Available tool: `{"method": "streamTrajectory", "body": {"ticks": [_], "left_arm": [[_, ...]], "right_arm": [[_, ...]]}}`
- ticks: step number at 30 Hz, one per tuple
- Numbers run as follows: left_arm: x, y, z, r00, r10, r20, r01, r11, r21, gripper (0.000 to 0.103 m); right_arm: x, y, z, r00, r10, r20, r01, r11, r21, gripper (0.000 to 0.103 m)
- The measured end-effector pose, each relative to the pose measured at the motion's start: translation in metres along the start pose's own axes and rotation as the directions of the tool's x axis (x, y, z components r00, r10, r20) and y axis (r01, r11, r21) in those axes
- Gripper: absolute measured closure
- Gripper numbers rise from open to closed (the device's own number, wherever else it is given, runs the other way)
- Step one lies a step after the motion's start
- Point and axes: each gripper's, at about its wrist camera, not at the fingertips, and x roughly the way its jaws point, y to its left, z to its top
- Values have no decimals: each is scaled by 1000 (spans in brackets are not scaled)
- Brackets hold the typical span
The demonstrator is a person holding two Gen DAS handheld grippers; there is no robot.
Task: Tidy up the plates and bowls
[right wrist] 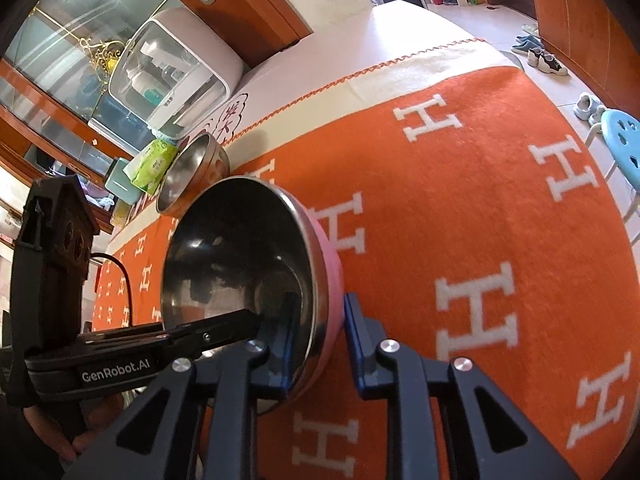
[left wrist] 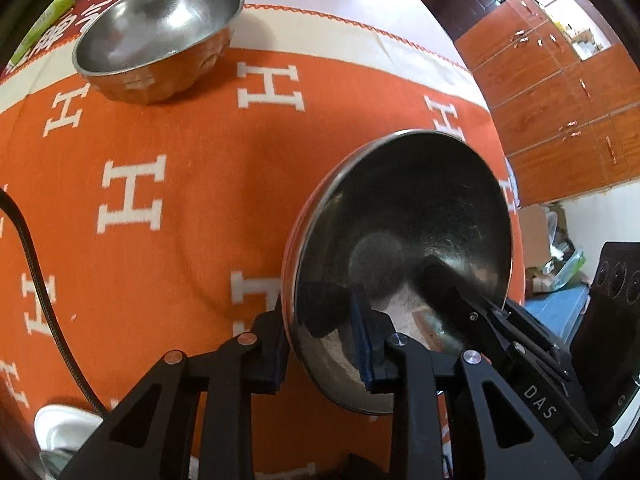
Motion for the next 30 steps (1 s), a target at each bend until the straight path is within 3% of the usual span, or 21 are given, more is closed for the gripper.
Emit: {"method": "streamTrajectory", "body": {"ticks": [12, 24, 30], "left_arm": [[-28, -16, -39, 999, -10, 34, 9, 999, 52, 78], [-84, -3, -90, 990, -31, 134, 23, 998, 65, 81], [-98, 0, -107, 988, -33, 148, 20, 996, 84, 82]], "right_arm": [[-38, 13, -24, 999, -3, 54, 6, 998, -62, 85], [-78, 43, -57, 993, 9, 120, 8, 990, -143, 85], [-89, 58, -77, 991, 20, 130, 0, 989, -147, 85]]}}
